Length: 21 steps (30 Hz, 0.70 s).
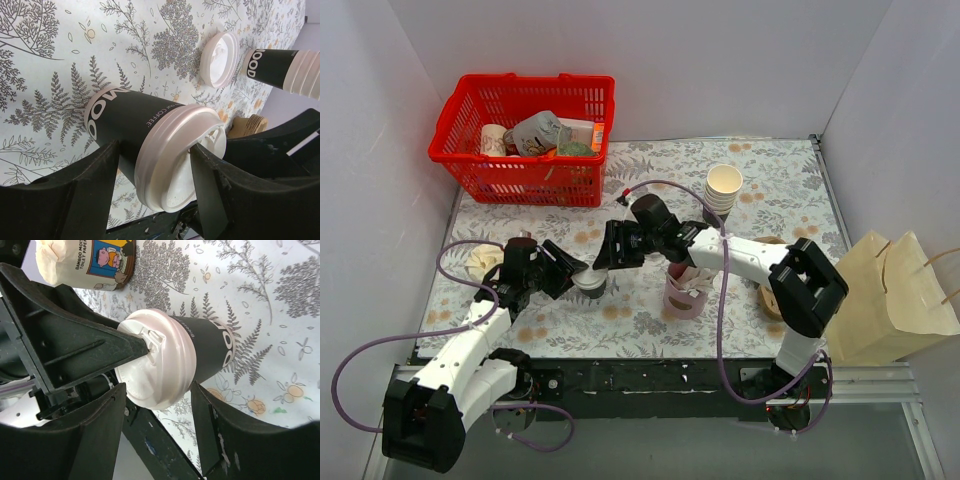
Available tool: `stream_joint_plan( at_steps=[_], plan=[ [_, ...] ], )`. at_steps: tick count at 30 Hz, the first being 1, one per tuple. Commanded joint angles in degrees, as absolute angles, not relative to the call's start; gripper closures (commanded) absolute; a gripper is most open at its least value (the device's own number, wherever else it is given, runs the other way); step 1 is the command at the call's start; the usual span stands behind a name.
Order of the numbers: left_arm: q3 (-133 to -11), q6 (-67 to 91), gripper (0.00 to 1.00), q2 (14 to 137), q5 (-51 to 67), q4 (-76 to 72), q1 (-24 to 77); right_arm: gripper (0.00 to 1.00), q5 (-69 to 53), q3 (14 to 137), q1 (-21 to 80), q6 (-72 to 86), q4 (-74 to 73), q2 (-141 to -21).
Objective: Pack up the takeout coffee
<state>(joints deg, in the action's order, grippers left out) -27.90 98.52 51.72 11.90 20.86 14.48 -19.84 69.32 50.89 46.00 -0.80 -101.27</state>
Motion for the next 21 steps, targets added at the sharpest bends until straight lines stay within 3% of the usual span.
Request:
stream_joint_plan(
  at_steps=[1, 5, 15, 21],
  plan=[
    [-27.07, 96.07, 0.45, 52.91, 11.16, 28.83, 15.03, 0.38, -13.46, 72.86, 51.15, 40.88, -8.50, -96.42],
    [-26.98, 96.15, 0.45, 52.65, 11.25, 28.92, 15.03, 0.39, -10.64, 75.58, 51.33, 38.15, -14.65, -96.24],
    [-27.25, 95.98, 0.45, 53.09, 11.60, 29.00, 15.03, 0.58, -6.77, 81.30, 53.17, 37.27, -23.46, -99.84],
    [-26.98, 96.15, 0.45, 52.82, 12.13, 28.74, 15.03, 0.59, -6.51, 83.32, 54.23, 37.44, -25.22, -102.56]
  ],
)
